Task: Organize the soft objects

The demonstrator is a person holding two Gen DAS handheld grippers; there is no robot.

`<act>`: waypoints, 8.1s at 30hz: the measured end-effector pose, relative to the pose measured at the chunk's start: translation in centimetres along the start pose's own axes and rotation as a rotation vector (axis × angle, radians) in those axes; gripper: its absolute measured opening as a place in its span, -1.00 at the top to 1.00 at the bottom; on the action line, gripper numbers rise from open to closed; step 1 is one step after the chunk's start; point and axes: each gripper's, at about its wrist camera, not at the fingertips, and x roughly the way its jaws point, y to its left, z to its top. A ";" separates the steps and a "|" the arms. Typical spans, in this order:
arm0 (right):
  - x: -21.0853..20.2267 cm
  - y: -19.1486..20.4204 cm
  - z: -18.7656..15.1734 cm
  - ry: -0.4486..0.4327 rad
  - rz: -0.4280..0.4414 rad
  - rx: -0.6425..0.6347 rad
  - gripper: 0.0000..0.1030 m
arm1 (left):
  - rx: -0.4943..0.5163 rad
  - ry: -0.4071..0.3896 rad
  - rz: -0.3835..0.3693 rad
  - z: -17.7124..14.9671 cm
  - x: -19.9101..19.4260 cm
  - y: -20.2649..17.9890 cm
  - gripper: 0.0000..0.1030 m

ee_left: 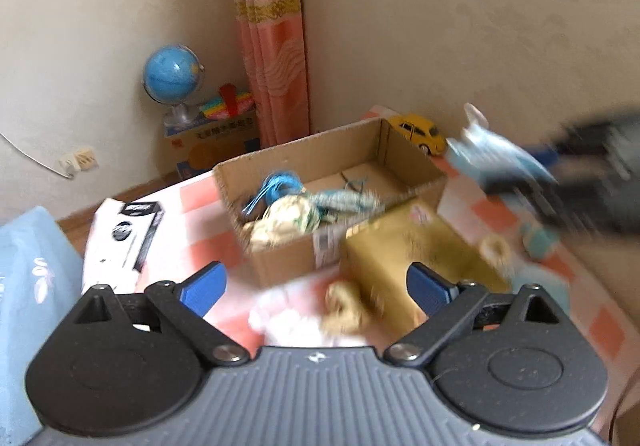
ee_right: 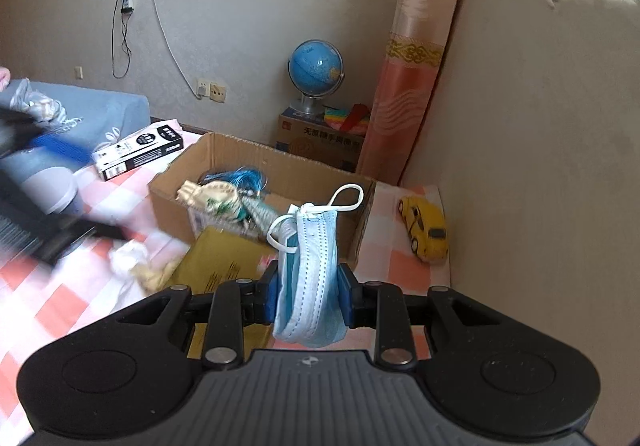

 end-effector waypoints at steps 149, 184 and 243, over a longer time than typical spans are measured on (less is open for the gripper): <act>-0.1 2.4 -14.6 0.127 0.004 0.122 -0.99 | 0.229 0.127 -0.305 -7.8 5.8 -3.5 0.40; -5.6 2.0 -10.9 0.085 -0.062 0.064 0.03 | 0.233 0.111 -0.332 -8.5 -0.4 -2.4 0.55; 1.2 1.6 -2.0 0.033 0.055 0.061 -1.00 | 0.086 0.017 -0.273 -2.9 -0.5 1.6 0.55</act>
